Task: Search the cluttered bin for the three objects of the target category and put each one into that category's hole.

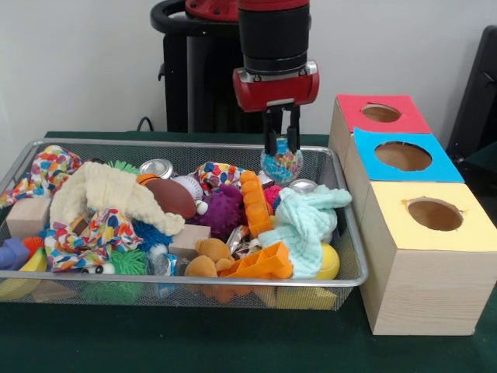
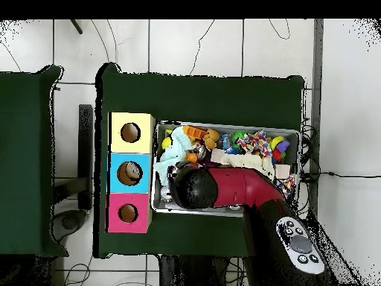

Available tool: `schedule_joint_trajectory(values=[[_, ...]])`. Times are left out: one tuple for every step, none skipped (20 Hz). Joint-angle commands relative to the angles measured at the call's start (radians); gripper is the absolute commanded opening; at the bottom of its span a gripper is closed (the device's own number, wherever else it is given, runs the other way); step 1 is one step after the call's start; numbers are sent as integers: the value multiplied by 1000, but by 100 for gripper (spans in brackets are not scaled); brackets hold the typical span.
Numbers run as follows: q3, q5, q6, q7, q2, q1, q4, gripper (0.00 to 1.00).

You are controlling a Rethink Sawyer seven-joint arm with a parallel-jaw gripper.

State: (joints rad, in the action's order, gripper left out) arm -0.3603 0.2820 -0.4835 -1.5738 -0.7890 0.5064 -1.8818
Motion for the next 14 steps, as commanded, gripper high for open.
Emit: schedule_joint_trajectory(values=[[-43,-30,-211,-10,41,-17,-31,0],[-37,-29,-229,-13,46,-26,-18,0],[-34,-27,-247,-11,51,-31,-8,0],[-35,-25,-251,-11,53,-32,-4,0],[-36,-23,-254,-11,55,-32,1,0],[-36,-20,-262,-8,57,-33,8,0],[-36,-17,-268,-5,57,-33,10,0],[-38,-11,-275,-4,58,-34,15,100],[-36,-9,-281,-3,60,-36,20,100],[-34,-7,-288,-1,61,-38,24,100],[-35,-6,-287,0,57,-36,20,100],[-36,-5,-285,-1,57,-36,21,100],[-36,-4,-284,-1,55,-35,16,100],[-36,-3,-283,-2,56,-36,17,100]])
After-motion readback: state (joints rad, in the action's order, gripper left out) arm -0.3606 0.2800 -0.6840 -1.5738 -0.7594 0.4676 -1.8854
